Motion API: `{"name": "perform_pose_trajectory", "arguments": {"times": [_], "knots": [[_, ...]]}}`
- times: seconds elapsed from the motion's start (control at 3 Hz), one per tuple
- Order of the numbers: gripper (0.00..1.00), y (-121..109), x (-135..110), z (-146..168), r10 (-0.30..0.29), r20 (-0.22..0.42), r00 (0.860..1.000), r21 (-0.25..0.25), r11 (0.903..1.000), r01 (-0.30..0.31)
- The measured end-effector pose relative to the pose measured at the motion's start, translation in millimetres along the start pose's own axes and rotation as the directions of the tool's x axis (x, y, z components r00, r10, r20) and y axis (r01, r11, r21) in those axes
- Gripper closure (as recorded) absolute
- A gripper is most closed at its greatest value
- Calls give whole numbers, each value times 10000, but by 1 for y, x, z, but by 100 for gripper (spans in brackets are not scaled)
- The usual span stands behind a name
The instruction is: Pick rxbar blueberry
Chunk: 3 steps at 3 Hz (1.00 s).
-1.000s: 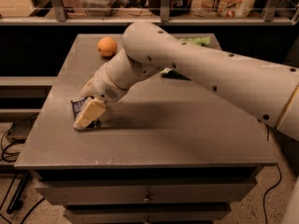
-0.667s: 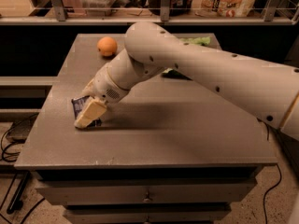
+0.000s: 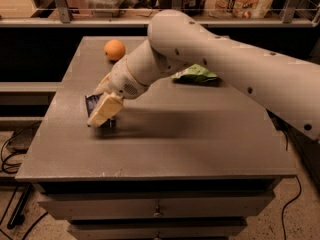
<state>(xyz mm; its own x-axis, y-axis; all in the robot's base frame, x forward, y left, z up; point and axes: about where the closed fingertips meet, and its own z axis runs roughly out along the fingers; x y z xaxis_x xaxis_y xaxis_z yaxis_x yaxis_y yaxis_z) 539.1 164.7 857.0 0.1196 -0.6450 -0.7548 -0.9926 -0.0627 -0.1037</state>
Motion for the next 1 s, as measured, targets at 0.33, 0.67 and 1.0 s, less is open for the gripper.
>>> {"name": "perform_pose_trajectory", "arguments": {"times": [0.33, 0.67, 1.0], "knots": [[100, -12, -20, -45, -403, 94, 9991, 620, 9973, 396], [100, -23, -51, -109, -1154, 135, 9932, 1406, 9837, 1124], [100, -25, -59, -115, -1253, 209, 9919, 1506, 9812, 1207]]}}
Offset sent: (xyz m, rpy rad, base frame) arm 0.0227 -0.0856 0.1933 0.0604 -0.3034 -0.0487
